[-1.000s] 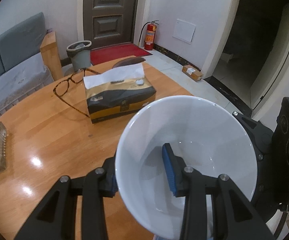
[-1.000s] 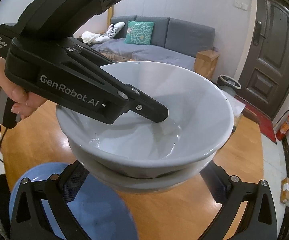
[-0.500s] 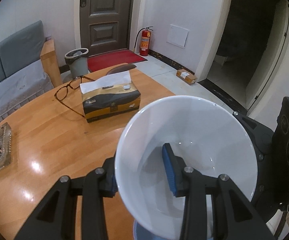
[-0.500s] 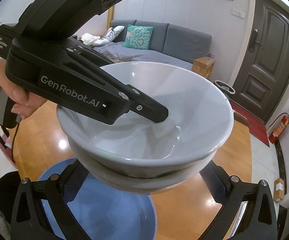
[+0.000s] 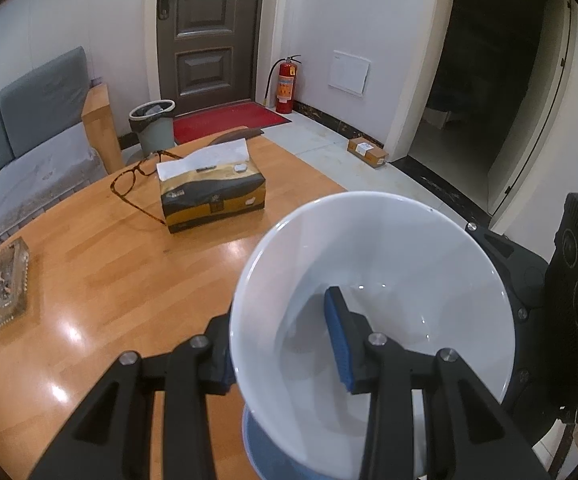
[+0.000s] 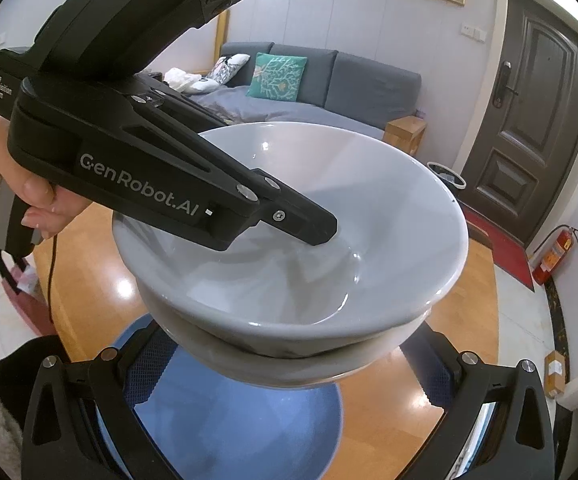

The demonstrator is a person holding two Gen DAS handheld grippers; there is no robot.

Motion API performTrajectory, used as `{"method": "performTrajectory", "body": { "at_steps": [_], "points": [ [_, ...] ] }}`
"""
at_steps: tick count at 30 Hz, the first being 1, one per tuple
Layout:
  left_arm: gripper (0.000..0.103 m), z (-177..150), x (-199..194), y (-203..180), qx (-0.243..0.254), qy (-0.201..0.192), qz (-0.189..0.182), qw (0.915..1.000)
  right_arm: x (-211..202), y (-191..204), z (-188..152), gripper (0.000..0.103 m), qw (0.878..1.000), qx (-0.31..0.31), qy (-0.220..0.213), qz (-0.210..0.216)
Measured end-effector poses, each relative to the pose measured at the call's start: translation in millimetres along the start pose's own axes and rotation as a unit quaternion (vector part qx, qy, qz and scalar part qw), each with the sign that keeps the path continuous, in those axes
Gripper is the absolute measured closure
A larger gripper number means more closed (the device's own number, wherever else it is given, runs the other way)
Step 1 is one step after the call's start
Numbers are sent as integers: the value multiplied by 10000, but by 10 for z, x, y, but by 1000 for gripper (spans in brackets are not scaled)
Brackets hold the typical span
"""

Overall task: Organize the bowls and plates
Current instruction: 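Lift the stacked bowls with both grippers and carry them over the blue plate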

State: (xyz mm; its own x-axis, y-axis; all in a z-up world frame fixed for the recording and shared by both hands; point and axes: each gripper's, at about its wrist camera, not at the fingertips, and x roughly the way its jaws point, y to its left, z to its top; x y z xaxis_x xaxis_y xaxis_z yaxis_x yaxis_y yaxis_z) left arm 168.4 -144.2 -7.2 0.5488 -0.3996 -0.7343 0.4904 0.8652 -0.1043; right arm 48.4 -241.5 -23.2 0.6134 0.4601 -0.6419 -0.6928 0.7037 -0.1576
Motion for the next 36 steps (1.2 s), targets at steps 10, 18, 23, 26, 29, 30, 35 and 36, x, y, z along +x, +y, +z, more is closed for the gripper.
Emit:
{"method": "performTrajectory", "body": {
  "at_steps": [10, 18, 23, 26, 29, 30, 35, 36],
  "points": [
    [68, -163, -117, -109, 10, -11, 27, 10000, -37, 21, -7, 1, 10000, 14, -14, -6],
    [68, -297, -200, -174, 1, 18, 14, 10000, -84, 72, -59, 1, 10000, 13, -5, 1],
    [68, -378, -201, -194, -18, 66, -23, 10000, -85, 79, -54, 1, 10000, 36, 14, 15],
    [68, -436, -175, -201, -13, 119, -38, 9999, -68, 91, -97, 1, 10000, 61, 33, 34],
    [68, -474, -149, -204, -12, 165, -51, 9998, -41, 95, -147, 1, 9999, 92, 59, 55],
    [68, -485, -133, -204, -10, 181, -52, 9998, -27, 90, -155, 1, 9999, 105, 63, 61],
    [68, -535, -59, -196, -38, 243, -102, 9996, 26, 67, -193, 1, 9998, 123, 127, 91],
    [68, -539, -39, -199, -41, 253, -109, 9996, 39, 60, -196, 1, 9998, 123, 144, 96]
  ]
}}
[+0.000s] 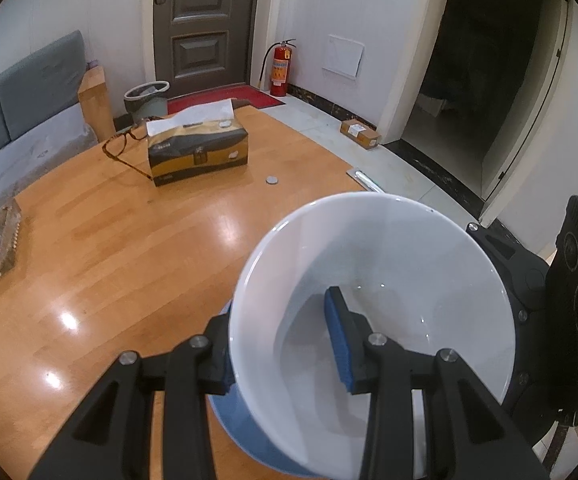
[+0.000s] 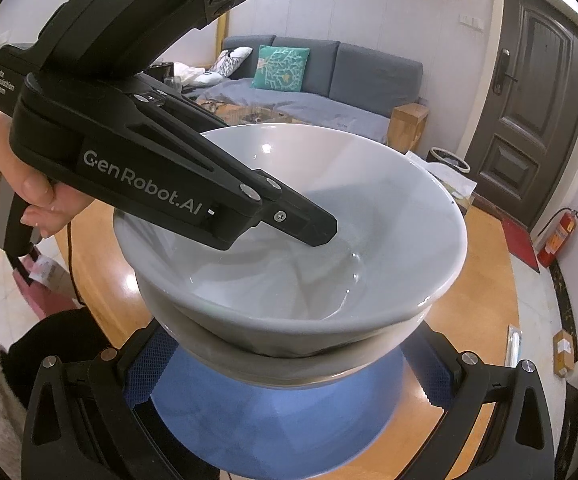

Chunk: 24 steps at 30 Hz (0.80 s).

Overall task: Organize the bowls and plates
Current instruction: 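Lift the stacked bowls with both grippers and carry them over the blue plate, then lower the stacked bowls onto the blue plate and open both grippers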

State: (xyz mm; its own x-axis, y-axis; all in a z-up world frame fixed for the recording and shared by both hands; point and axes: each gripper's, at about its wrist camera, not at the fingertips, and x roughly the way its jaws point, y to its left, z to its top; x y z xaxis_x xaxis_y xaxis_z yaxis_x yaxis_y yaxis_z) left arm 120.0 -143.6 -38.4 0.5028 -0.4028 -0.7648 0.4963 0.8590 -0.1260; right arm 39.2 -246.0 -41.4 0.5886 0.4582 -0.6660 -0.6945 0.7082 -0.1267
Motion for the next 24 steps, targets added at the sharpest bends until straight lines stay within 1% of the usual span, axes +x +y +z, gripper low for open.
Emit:
{"method": "performTrajectory", "body": {
  "at_steps": [11, 24],
  "points": [
    [68, -111, 147, 54, -88, 176, -93, 9998, 183, 56, -62, 2, 9999, 3, 151, 72],
    [68, -220, 232, 73, -181, 298, -138, 9993, 282, 111, -133, 1, 9995, 26, 278, 149]
  ]
}}
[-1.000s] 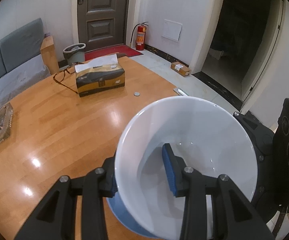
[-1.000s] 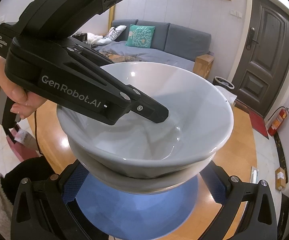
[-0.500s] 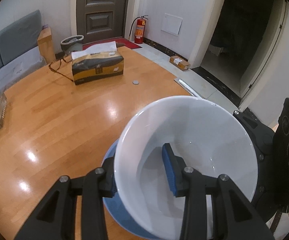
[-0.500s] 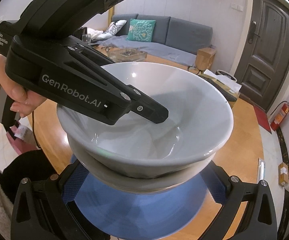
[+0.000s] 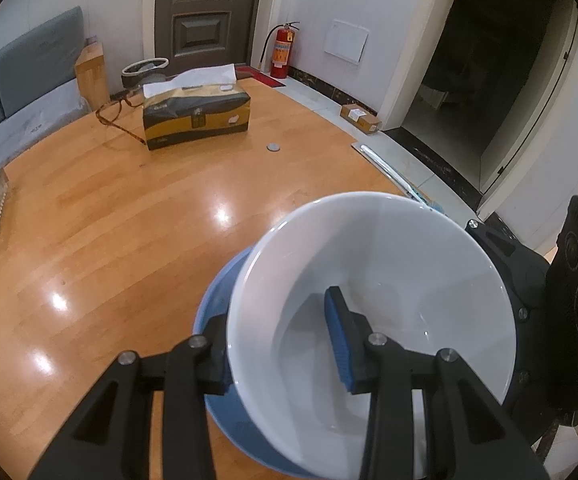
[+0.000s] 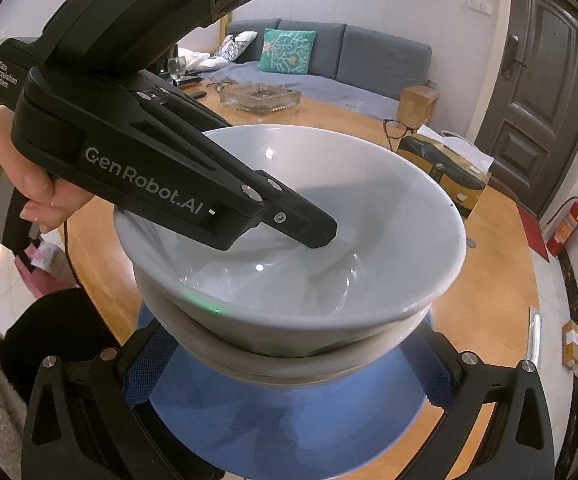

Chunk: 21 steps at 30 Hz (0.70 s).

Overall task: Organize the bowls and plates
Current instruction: 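Lower the stacked bowls onto the blue plate and open both grippers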

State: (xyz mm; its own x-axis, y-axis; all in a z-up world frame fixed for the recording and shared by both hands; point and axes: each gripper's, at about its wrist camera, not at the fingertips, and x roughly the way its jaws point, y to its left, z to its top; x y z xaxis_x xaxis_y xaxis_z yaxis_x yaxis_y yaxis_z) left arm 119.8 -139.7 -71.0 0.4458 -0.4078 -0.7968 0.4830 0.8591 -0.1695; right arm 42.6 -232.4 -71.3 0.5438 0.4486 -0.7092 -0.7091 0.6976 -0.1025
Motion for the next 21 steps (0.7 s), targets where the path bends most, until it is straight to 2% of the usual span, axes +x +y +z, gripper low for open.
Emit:
{"method": "performTrajectory", "body": {
  "at_steps": [21],
  "points": [
    [68, -47, 188, 21, -17, 224, -38, 9997, 173, -9, -77, 2, 9997, 94, 215, 78]
  ]
}}
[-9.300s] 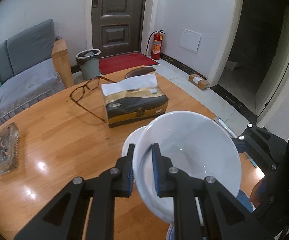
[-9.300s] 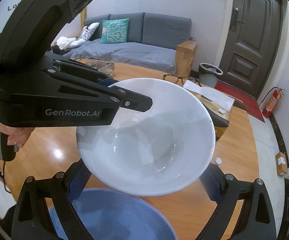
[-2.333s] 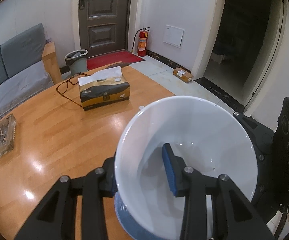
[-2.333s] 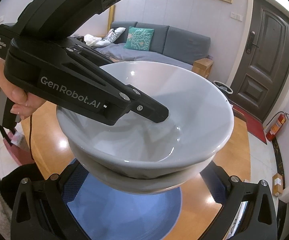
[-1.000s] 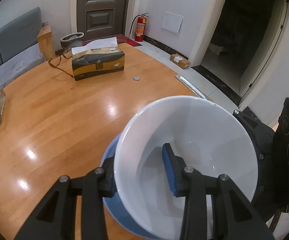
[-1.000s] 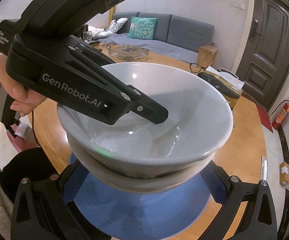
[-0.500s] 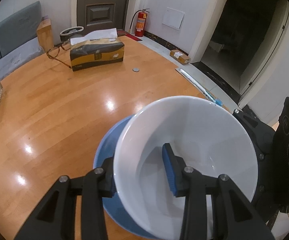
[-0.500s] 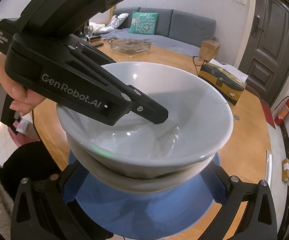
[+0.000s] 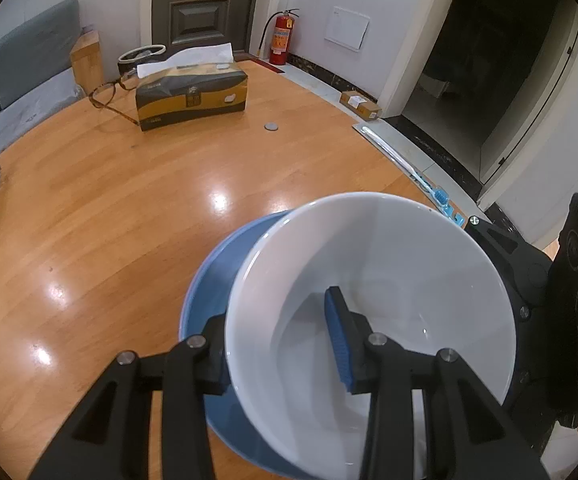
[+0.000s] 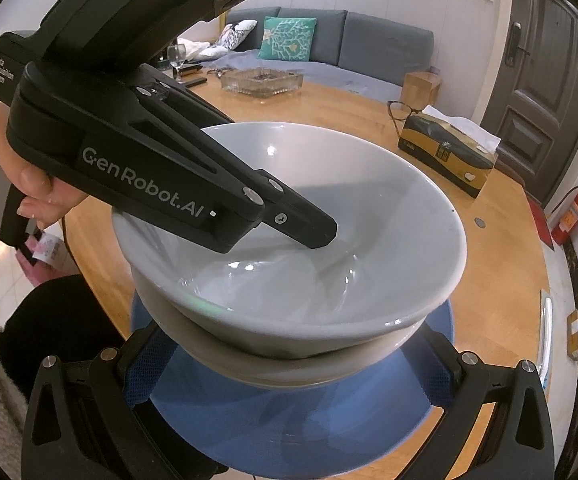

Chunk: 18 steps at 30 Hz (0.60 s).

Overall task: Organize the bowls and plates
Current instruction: 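Lower the stacked bowls onto the blue plate and open both grippers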

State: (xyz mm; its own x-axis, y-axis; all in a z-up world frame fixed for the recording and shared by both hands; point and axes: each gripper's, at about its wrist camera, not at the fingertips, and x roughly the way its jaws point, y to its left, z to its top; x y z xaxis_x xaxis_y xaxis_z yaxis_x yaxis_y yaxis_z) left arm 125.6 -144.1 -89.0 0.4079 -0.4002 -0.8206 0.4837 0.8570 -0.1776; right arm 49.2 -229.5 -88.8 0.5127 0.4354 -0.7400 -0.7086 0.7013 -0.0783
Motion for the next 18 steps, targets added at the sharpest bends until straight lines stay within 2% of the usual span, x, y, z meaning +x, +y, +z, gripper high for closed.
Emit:
{"method": "performTrajectory", "body": {
  "at_steps": [18],
  "points": [
    [68, 15, 14, -22, 53, -17, 45, 10000, 20, -4, -54, 1, 9999, 133, 6, -35]
  ]
}}
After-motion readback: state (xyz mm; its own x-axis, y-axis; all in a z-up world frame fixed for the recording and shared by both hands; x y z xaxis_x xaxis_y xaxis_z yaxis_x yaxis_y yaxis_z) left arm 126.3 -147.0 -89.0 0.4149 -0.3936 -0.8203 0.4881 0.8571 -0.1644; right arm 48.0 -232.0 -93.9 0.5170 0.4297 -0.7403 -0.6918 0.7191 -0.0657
